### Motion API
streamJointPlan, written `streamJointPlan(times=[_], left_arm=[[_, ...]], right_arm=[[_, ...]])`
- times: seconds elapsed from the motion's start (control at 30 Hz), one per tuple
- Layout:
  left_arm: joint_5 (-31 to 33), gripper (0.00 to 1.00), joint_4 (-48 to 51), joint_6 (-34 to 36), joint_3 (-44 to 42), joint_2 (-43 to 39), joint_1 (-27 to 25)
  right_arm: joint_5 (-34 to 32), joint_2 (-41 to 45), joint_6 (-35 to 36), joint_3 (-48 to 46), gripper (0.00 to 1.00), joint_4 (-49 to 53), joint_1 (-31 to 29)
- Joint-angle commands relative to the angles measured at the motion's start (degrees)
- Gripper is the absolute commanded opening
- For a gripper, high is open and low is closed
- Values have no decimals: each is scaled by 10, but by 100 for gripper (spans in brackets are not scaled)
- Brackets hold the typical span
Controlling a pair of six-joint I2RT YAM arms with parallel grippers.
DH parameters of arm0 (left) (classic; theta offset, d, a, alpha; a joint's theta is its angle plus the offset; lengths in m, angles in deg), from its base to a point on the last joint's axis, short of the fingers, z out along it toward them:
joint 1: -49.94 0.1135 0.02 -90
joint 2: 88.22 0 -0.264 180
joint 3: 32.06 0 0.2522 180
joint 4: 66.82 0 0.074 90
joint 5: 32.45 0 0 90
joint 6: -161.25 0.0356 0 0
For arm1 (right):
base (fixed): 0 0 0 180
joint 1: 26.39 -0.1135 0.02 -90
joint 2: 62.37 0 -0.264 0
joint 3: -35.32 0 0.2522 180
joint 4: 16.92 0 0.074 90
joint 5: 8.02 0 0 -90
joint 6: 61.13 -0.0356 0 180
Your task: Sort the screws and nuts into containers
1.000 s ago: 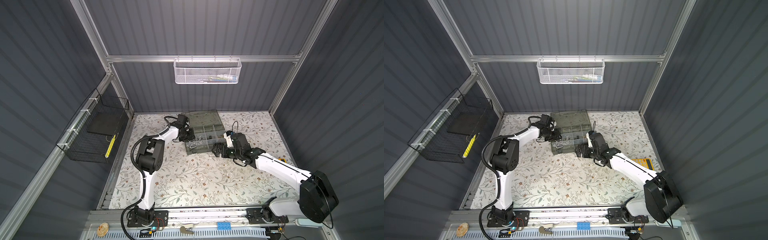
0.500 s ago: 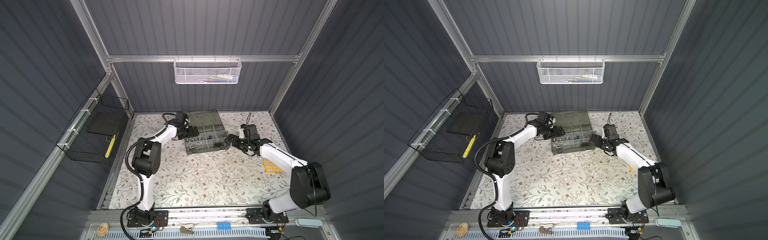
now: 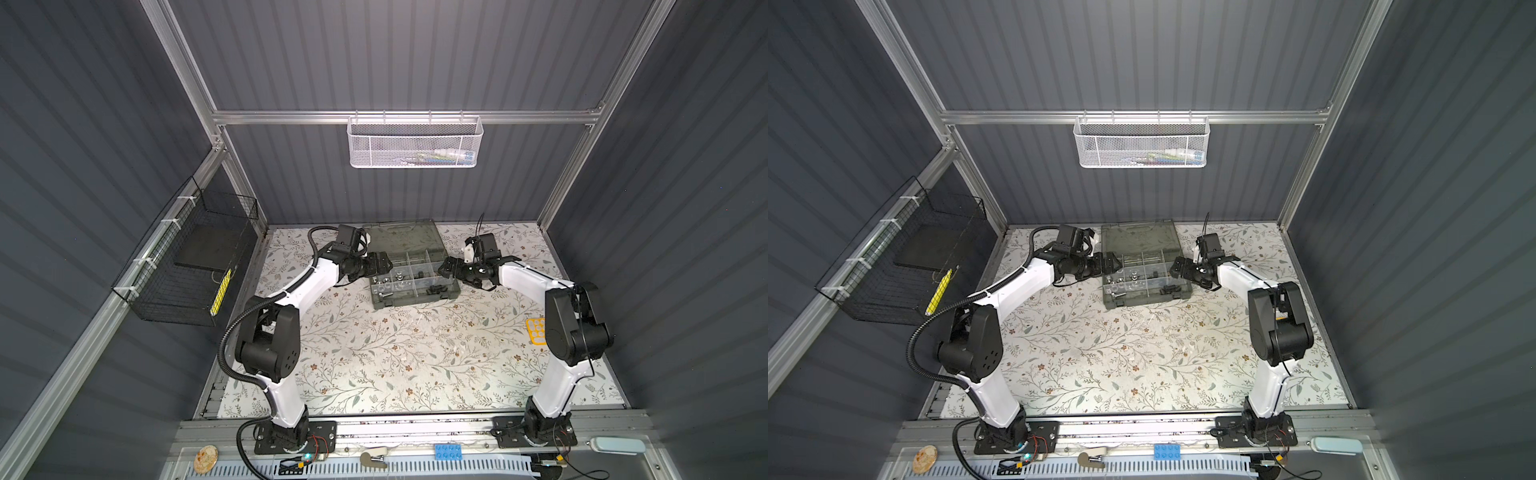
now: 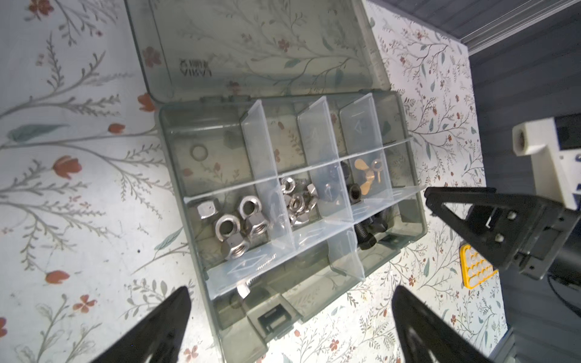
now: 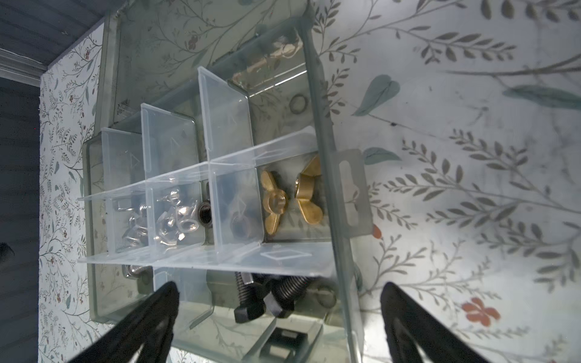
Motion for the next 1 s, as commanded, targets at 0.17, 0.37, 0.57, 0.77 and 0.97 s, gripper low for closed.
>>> streamJointPlan(times=[0.17,0.37,0.57,0.77,0.97], left_arm=[[-11,100,-26,-18,-42,-28,11],[-12,100,-28,-17,-45,-36,15],[-11,100,-22,-16,-49,-42,19],[-6,100,-17,-15,-47,-52,26],[-4,100,-11,-15,-47,-60,31]], right_arm=[[49,3,-11,-14,99,-3,-22],[43,21,-35,-50,99,-24,-39],[36,38,-45,-69,99,-29,-50],[35,56,-55,-79,99,-32,-58],[35,73,-67,-96,99,-42,-65]])
